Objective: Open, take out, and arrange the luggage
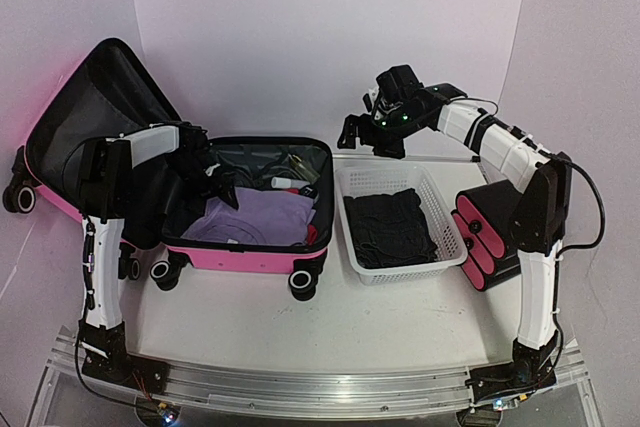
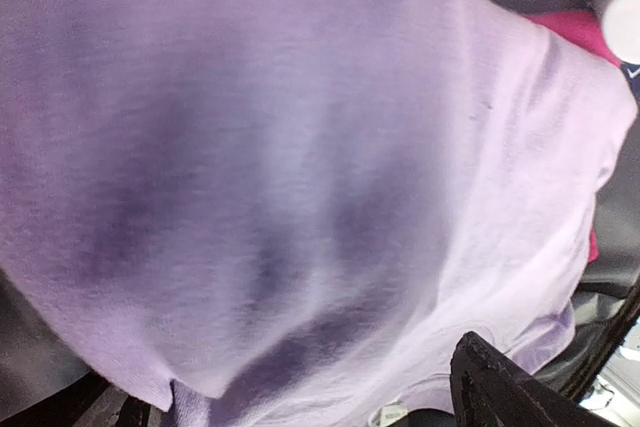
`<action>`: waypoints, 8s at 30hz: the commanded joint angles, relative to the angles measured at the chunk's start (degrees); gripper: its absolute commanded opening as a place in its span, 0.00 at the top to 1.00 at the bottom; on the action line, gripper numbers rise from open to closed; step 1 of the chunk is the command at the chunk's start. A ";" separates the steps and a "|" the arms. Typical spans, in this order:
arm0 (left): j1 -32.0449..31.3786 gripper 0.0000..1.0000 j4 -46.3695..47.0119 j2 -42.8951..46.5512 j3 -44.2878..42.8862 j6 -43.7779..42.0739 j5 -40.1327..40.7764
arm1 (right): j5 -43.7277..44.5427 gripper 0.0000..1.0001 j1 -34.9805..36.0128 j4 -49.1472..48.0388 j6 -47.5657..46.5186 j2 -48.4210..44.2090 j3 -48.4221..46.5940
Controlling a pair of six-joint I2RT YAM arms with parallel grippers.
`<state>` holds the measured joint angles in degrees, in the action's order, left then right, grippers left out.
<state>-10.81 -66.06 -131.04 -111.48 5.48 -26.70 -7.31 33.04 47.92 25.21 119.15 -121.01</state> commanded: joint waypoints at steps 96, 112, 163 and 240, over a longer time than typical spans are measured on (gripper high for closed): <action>-6.79 0.72 -5.51 5.39 -2.41 10.25 7.87 | -2.75 0.02 -0.19 -2.70 0.38 1.17 -0.27; -11.55 0.78 -5.11 8.01 0.70 17.37 28.84 | -4.37 0.02 -0.25 -1.96 0.53 1.24 0.86; -34.51 0.38 -2.98 -3.64 -15.36 28.47 32.57 | -8.55 0.02 -3.93 -1.47 -5.75 -20.05 27.19; -33.58 0.16 -1.89 -10.96 -16.13 21.03 37.51 | -9.71 0.02 -0.34 -5.47 0.44 -13.18 20.41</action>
<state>-44.31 -68.01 -139.33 -125.56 26.98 8.80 -17.32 32.77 44.29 26.00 108.25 -100.73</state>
